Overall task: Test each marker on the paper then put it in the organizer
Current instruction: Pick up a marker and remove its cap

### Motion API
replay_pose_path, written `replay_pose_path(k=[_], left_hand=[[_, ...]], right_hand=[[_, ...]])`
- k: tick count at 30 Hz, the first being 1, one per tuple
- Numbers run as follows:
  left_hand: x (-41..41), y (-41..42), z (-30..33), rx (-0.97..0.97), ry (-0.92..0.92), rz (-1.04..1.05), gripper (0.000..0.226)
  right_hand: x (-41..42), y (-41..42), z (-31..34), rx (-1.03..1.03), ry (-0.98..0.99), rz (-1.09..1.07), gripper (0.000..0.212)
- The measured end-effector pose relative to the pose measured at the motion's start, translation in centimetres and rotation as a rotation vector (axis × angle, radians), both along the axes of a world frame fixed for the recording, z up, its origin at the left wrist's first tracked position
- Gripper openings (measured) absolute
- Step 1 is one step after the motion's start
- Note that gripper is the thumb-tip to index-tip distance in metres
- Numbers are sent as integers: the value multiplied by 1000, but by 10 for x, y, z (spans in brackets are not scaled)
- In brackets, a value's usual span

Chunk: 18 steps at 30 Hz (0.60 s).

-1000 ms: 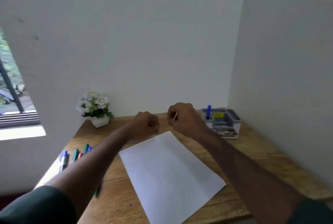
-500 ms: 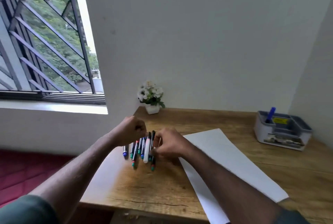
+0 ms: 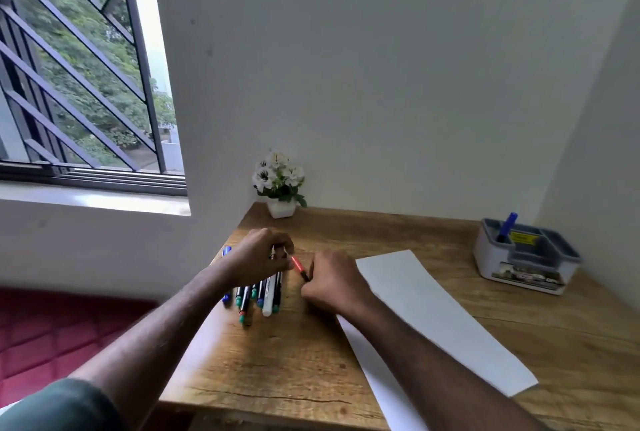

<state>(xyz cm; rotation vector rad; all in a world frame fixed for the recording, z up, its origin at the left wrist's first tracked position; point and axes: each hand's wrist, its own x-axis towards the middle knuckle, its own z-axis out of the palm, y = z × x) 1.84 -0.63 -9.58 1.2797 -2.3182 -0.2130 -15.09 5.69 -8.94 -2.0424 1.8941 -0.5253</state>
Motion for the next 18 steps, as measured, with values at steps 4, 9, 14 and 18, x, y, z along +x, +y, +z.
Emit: replay_pose_path(k=[4,9,14,18], left_hand=[[-11,-3,-8,8,80,-22,28],[-34,-14,0,4,242,-114,18],[-67,-29,2,44,376,-301,24],[-86,-38,0,88,348,-496,17]], right_hand=[[-31,-13,9,-285,-153,-61,14],[-78,-31,23,-193,-803,-16,7],[-103,-40,6,-119,-1177,114,12],[-100,-47,-21,-120,-1104,84,19]])
